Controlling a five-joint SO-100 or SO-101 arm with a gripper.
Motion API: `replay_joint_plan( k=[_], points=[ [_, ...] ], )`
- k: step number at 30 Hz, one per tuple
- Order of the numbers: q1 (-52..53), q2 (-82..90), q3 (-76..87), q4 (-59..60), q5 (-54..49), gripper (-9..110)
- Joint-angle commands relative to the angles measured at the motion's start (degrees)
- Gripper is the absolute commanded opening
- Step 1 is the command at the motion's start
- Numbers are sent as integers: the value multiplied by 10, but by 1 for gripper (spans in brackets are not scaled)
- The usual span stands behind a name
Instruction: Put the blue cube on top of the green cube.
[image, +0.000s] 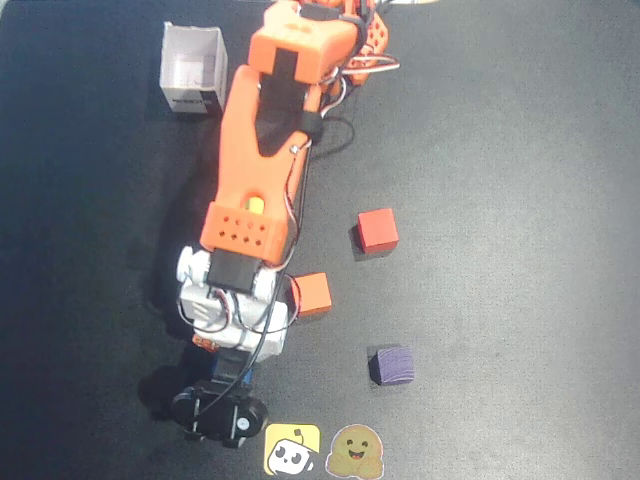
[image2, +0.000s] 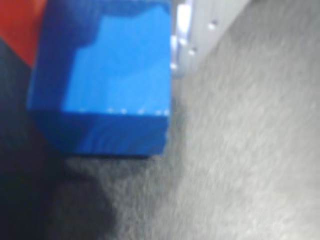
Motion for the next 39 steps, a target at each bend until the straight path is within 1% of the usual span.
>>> replay_joint_plan(
  k=[1,7,12,18,24,27,34,39],
  points=[
    [7,70,-25,21,-4,8],
    [24,134,13,62,-4,8],
    [46,211,94,68,-13,8],
    [75,287,192,46,-30,8],
    [92,327,281,-6,-40,8],
    [97,330,307,-27,-71,8],
    [101,344,341,-44,-193,8],
    [102,358,361,-40,-214,8]
  ],
)
